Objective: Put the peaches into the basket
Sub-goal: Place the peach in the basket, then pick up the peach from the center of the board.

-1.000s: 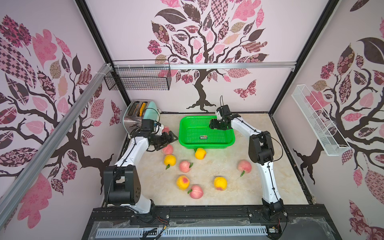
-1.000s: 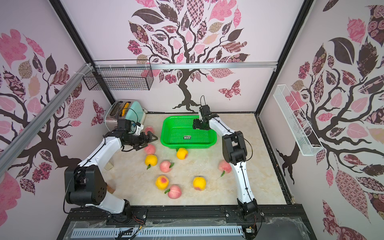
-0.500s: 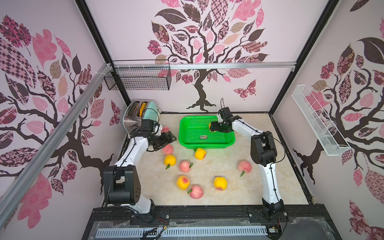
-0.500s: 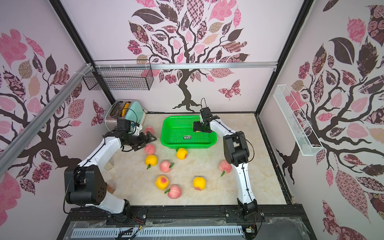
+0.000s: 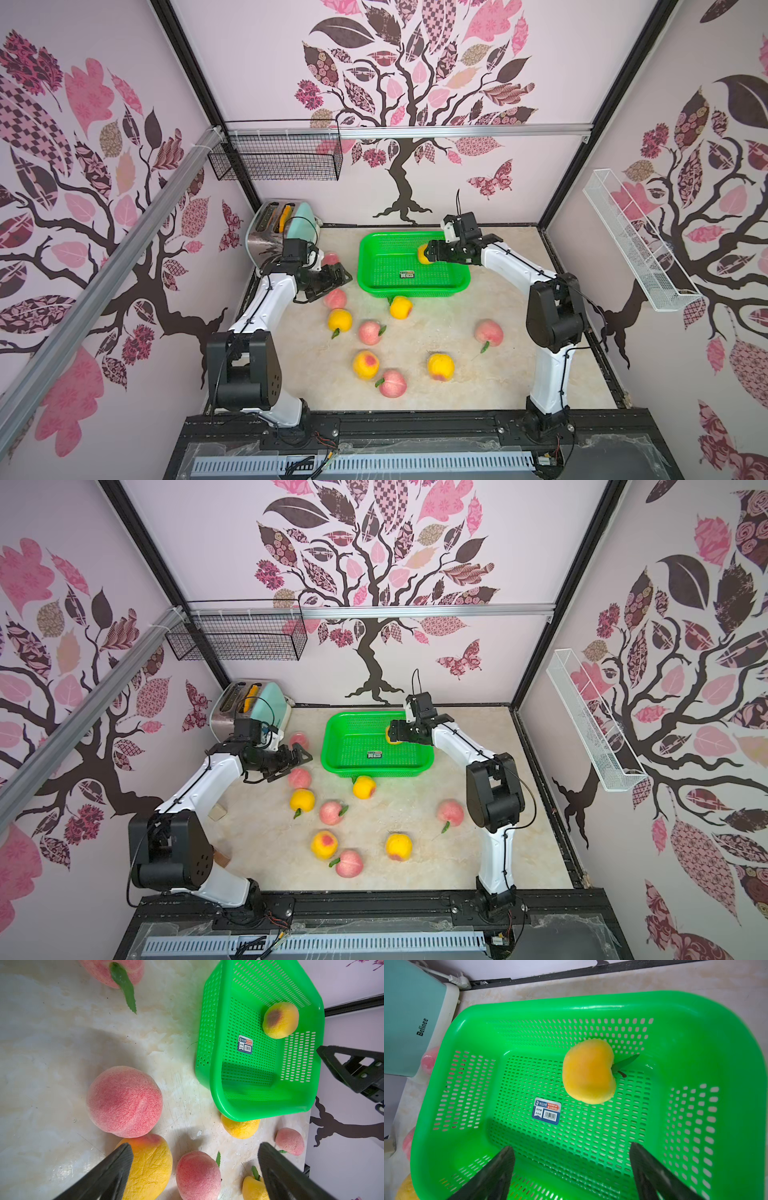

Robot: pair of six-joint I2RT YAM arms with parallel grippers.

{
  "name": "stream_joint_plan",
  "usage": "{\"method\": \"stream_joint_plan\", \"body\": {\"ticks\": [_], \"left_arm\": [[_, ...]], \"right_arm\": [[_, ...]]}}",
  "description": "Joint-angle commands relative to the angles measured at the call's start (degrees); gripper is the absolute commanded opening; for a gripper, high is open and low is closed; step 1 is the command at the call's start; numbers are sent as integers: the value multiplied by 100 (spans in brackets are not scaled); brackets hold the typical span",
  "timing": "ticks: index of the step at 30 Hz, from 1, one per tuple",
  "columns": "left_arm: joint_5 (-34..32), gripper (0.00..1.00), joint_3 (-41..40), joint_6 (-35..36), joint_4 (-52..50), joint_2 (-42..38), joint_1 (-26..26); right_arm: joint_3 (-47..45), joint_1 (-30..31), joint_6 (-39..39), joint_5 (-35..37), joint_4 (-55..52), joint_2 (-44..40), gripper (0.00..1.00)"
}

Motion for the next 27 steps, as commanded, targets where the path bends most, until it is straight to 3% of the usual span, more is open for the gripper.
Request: {"method": "stream_joint_plan", "body": {"ticks": [1, 17, 27], "left_arm": [[-139, 98, -42, 17, 46, -95, 28], [-446, 98, 146, 24, 2, 242, 16], [-1537, 98, 904, 140, -574, 630, -31]], "right_arm": [[-439, -27, -95, -71, 378, -385, 89], [-3254, -17, -54, -515, 2029, -2774, 90], [-4644, -30, 31, 1173, 2815, -3473, 90]]}}
